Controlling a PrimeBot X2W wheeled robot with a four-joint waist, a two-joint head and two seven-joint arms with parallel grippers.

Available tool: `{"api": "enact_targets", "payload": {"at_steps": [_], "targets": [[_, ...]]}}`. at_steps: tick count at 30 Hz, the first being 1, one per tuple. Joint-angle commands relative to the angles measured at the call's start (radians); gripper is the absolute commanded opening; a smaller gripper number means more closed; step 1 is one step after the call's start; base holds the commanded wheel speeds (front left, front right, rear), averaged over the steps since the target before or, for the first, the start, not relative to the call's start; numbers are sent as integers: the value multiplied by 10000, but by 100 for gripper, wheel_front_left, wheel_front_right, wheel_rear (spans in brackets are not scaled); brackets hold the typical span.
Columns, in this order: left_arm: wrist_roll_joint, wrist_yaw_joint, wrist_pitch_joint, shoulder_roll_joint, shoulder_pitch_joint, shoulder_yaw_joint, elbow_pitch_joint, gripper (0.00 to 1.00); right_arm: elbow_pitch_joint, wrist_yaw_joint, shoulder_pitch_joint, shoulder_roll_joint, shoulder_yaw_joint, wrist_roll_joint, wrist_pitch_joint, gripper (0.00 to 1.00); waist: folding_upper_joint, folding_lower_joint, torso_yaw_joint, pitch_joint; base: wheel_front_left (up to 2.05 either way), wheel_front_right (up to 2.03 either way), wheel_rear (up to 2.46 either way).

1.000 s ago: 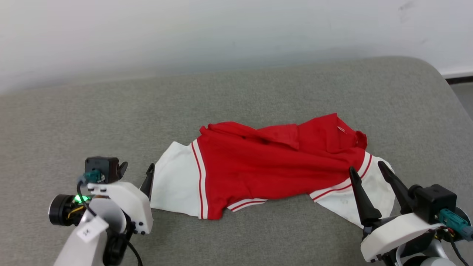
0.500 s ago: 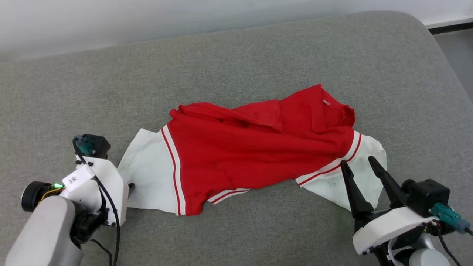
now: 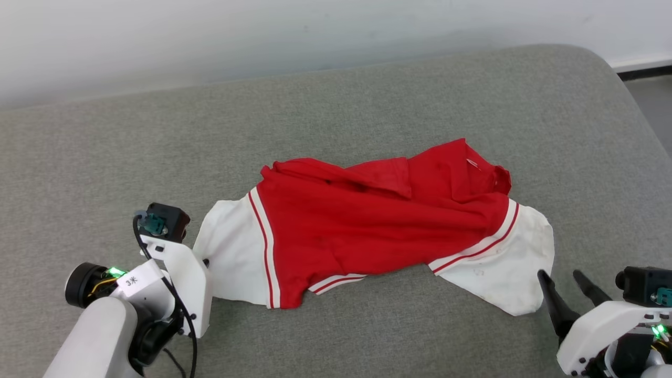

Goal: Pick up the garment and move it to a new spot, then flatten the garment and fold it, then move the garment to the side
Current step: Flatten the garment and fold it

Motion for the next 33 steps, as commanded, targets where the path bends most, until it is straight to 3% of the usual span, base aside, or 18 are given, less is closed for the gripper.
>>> {"api": "enact_targets", "payload": {"at_steps": [1, 9, 17, 18, 19, 21, 33], "targets": [[60, 103, -138, -107, 133, 26, -224, 0, 169, -7, 31, -221, 56, 269, 309, 100, 0, -1, 155, -158, 0, 0, 0], [62, 267, -524, -92, 267, 116, -1138, 0, 1149, -7, -420, -1051, 806, 1025, 2158, 100, 0, -1, 452, -54, 0, 0, 0], [158, 338, -601, -99, 128, 34, -1564, 0, 1954, 22, -851, -999, 2042, 1487, 3715, 100, 0, -1, 682, 310, 0, 0, 0], [170, 352, -609, -95, 111, 28, -1592, 0, 2045, 27, -844, -975, 2184, 1540, 3946, 55, 0, -1, 705, 351, 0, 0, 0], [178, 365, -624, -90, 94, 25, -1610, 0, 2100, 48, -877, -948, 2285, 1614, 4090, 32, 0, -1, 723, 384, 0, 0, 0], [204, 386, -683, -68, 64, 27, -1643, 0, 2089, 51, -993, -975, 2352, 1646, 4144, 0, 0, -1, 748, 430, 0, 0, 0], [583, 497, -1657, 196, -96, 253, -2146, 0, 316, -8, -1552, -1647, 995, 1077, 3091, 0, 0, -1, 724, -387, 0, 0, 0]]}}
